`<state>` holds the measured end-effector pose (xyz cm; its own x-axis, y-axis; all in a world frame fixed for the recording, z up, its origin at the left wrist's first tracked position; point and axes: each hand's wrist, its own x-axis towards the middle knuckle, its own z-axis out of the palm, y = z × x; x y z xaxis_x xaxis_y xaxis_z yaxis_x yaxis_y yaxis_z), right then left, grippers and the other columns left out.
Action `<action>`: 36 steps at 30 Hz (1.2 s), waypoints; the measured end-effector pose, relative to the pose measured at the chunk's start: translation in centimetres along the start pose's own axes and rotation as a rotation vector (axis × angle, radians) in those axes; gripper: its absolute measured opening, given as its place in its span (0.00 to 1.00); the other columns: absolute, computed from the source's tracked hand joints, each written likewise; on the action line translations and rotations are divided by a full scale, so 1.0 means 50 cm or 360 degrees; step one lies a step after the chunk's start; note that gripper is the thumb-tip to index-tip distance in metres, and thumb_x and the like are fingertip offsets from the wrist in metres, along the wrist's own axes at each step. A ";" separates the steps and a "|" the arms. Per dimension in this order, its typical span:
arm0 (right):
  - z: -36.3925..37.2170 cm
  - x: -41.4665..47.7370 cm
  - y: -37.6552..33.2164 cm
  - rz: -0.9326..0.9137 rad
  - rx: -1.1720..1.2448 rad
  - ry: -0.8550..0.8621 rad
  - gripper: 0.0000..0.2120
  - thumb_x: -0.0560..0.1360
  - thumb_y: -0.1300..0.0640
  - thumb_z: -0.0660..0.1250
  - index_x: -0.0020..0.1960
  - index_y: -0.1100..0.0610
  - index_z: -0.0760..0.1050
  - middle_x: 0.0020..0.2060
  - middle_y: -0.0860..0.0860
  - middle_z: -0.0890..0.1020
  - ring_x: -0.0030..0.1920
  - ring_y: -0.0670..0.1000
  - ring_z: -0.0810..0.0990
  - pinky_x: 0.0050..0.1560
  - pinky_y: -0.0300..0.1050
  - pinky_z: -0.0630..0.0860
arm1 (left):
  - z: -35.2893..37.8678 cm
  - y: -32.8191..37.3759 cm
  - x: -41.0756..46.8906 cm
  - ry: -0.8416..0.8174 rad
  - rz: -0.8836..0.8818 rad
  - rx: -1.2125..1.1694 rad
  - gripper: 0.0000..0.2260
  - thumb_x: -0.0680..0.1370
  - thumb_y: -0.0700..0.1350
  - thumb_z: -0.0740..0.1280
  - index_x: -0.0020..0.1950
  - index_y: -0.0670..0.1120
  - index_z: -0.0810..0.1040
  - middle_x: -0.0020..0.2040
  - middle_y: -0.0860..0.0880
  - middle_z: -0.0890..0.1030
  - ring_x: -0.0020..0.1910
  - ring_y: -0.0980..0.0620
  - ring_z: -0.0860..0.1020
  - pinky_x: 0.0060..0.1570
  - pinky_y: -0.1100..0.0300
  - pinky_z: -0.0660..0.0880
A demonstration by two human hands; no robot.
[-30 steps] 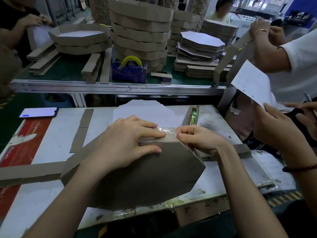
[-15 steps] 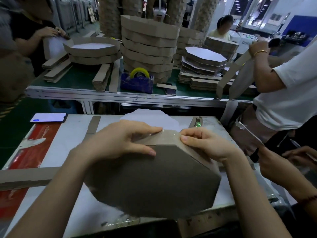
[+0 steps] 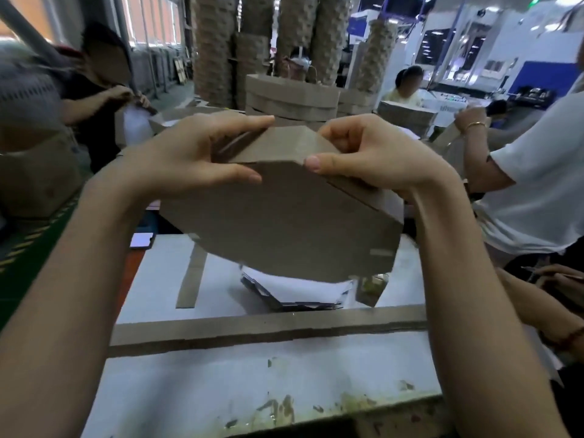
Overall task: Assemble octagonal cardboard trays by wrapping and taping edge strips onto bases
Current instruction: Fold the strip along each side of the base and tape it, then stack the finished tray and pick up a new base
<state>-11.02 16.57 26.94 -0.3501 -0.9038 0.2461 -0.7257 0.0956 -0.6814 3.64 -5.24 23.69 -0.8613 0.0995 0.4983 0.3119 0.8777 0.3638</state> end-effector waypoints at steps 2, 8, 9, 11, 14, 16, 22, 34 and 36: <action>0.037 0.035 0.002 -0.0024 -0.0135 0.0000 0.15 0.67 0.44 0.75 0.45 0.52 0.79 0.32 0.43 0.81 0.33 0.40 0.77 0.34 0.32 0.71 | -0.012 -0.026 -0.016 -0.0019 -0.0056 0.0152 0.31 0.72 0.49 0.72 0.74 0.47 0.67 0.68 0.51 0.72 0.66 0.56 0.70 0.65 0.57 0.67; 0.210 0.147 0.069 -0.0156 -0.0480 -0.0059 0.15 0.70 0.48 0.77 0.38 0.50 0.71 0.33 0.44 0.74 0.33 0.41 0.71 0.36 0.41 0.69 | 0.027 -0.131 -0.077 -0.0063 -0.0524 0.0933 0.23 0.65 0.51 0.77 0.54 0.54 0.70 0.50 0.52 0.75 0.47 0.50 0.71 0.39 0.54 0.66; 0.240 0.162 0.083 -0.0188 -0.0511 -0.0076 0.16 0.71 0.47 0.77 0.38 0.49 0.70 0.34 0.44 0.73 0.34 0.42 0.71 0.35 0.43 0.69 | 0.038 -0.152 -0.090 -0.0078 -0.0574 0.1029 0.22 0.65 0.52 0.77 0.53 0.54 0.70 0.49 0.52 0.74 0.46 0.51 0.70 0.37 0.55 0.63; 0.299 0.189 0.114 -0.0266 -0.0577 -0.0125 0.15 0.72 0.45 0.75 0.41 0.47 0.69 0.35 0.43 0.73 0.35 0.44 0.72 0.34 0.46 0.67 | 0.060 -0.194 -0.118 -0.0126 -0.0668 0.1154 0.23 0.64 0.55 0.77 0.52 0.55 0.70 0.48 0.54 0.74 0.46 0.52 0.70 0.38 0.55 0.66; 0.383 0.221 0.168 -0.0368 -0.0704 -0.0176 0.16 0.73 0.43 0.73 0.44 0.49 0.67 0.37 0.45 0.72 0.37 0.50 0.71 0.32 0.44 0.60 | 0.098 -0.256 -0.156 -0.0293 -0.0849 0.1209 0.23 0.63 0.58 0.77 0.49 0.58 0.67 0.47 0.57 0.71 0.49 0.53 0.72 0.44 0.55 0.66; 0.430 0.236 0.211 -0.0413 -0.0722 -0.0218 0.18 0.73 0.43 0.73 0.44 0.50 0.65 0.37 0.46 0.71 0.38 0.52 0.70 0.30 0.43 0.57 | 0.134 -0.296 -0.183 -0.0386 -0.0942 0.1191 0.20 0.65 0.58 0.76 0.48 0.58 0.69 0.48 0.57 0.72 0.53 0.53 0.72 0.49 0.54 0.67; 0.534 0.280 0.327 -0.0449 -0.0887 -0.0451 0.19 0.75 0.41 0.70 0.42 0.51 0.63 0.35 0.49 0.75 0.37 0.55 0.74 0.30 0.44 0.54 | 0.253 -0.404 -0.239 -0.0577 -0.1162 0.1276 0.13 0.69 0.59 0.69 0.44 0.56 0.68 0.48 0.54 0.73 0.56 0.52 0.72 0.47 0.54 0.62; 0.665 0.336 0.400 -0.0332 -0.0916 -0.0780 0.14 0.80 0.58 0.64 0.63 0.59 0.69 0.56 0.59 0.80 0.56 0.61 0.78 0.49 0.51 0.67 | 0.321 -0.532 -0.280 -0.0900 -0.1828 0.1466 0.12 0.75 0.45 0.66 0.58 0.55 0.75 0.58 0.54 0.75 0.63 0.54 0.72 0.59 0.51 0.63; 0.663 0.332 0.418 -0.0235 -0.1050 -0.0872 0.12 0.78 0.62 0.64 0.61 0.58 0.71 0.55 0.59 0.80 0.56 0.60 0.78 0.58 0.53 0.67 | 0.324 -0.550 -0.295 -0.1049 -0.1921 0.1499 0.15 0.78 0.41 0.61 0.62 0.54 0.74 0.61 0.53 0.75 0.63 0.52 0.72 0.64 0.47 0.62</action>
<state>-12.39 -10.28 -6.08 -0.0141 -0.9833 -0.1815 -0.9956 0.0305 -0.0883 1.28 -23.25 -6.39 -0.4978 -0.8480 -0.1819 -0.7379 0.5243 -0.4250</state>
